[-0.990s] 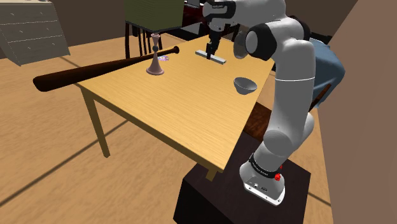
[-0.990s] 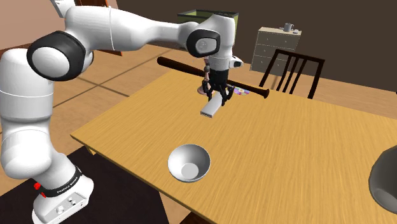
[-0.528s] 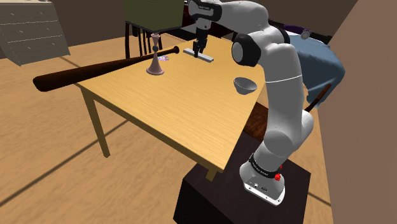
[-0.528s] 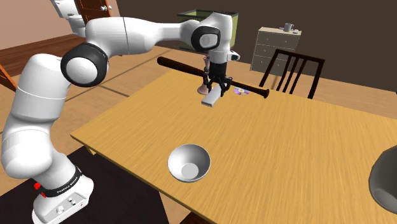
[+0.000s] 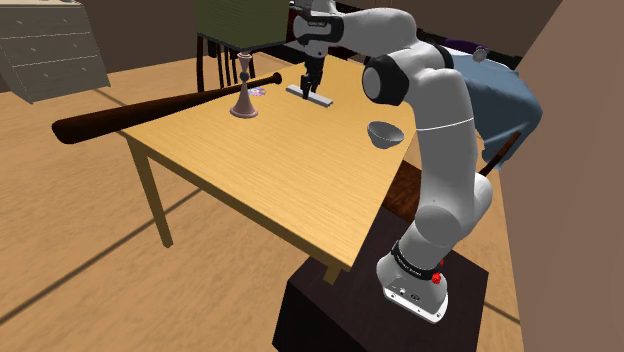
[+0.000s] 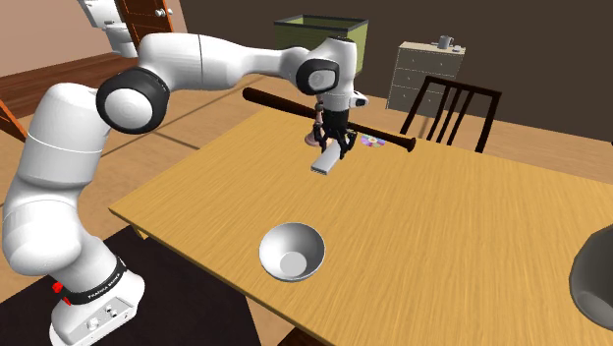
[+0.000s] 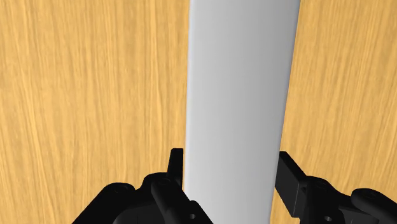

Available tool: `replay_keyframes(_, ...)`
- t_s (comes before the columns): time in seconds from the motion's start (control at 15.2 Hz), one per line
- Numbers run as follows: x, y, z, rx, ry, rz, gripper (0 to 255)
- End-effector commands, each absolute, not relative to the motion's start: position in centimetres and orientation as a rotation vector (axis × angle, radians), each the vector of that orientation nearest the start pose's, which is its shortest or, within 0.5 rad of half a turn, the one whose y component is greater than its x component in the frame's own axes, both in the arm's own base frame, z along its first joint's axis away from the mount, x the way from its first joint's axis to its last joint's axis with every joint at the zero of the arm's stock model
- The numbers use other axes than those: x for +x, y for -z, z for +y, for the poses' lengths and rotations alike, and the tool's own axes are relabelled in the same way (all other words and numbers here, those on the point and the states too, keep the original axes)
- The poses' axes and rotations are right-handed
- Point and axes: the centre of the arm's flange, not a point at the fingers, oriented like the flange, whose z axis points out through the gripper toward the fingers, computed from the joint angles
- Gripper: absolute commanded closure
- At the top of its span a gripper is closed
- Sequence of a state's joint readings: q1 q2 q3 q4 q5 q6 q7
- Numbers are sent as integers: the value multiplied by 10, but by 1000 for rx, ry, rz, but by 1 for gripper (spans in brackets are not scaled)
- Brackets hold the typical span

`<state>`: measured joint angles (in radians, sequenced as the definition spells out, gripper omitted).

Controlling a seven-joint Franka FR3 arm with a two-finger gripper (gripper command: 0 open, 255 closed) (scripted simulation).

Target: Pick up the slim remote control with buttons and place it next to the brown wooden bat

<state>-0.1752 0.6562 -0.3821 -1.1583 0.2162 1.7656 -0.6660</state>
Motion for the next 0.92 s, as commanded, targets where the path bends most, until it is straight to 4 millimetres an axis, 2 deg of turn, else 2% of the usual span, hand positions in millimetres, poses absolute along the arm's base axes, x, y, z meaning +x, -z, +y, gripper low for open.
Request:
replay_keyframes(0.0,666,-418,-302,-3145,-24,-218,255)
replay_keyframes(0.86,666,-350,-302,-3145,-24,-218,255)
